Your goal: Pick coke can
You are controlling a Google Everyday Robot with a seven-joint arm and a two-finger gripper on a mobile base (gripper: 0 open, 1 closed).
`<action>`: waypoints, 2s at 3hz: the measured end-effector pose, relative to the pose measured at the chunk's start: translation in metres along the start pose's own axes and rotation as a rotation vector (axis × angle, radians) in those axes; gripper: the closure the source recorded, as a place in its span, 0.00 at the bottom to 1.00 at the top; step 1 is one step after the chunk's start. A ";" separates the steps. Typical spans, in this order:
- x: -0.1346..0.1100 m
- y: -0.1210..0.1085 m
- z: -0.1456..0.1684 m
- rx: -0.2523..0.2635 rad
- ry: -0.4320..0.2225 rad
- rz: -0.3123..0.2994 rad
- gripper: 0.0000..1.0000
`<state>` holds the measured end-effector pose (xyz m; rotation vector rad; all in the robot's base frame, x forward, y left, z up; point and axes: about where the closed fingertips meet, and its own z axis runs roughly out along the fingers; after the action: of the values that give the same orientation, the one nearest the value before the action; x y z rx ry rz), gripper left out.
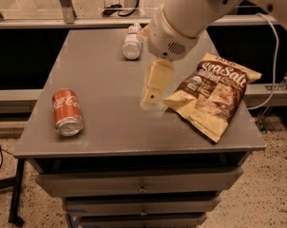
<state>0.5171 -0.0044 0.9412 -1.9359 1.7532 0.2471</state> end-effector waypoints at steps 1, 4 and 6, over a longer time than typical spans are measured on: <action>-0.031 -0.004 0.049 -0.072 0.042 -0.220 0.00; -0.111 0.000 0.144 -0.221 0.094 -0.856 0.00; -0.143 0.017 0.171 -0.372 0.037 -1.146 0.00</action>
Offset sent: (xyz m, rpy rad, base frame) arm 0.0319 0.1585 -0.0734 -0.3078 -0.1717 0.7210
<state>0.5135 0.2029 0.8570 -2.8632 0.3981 0.1090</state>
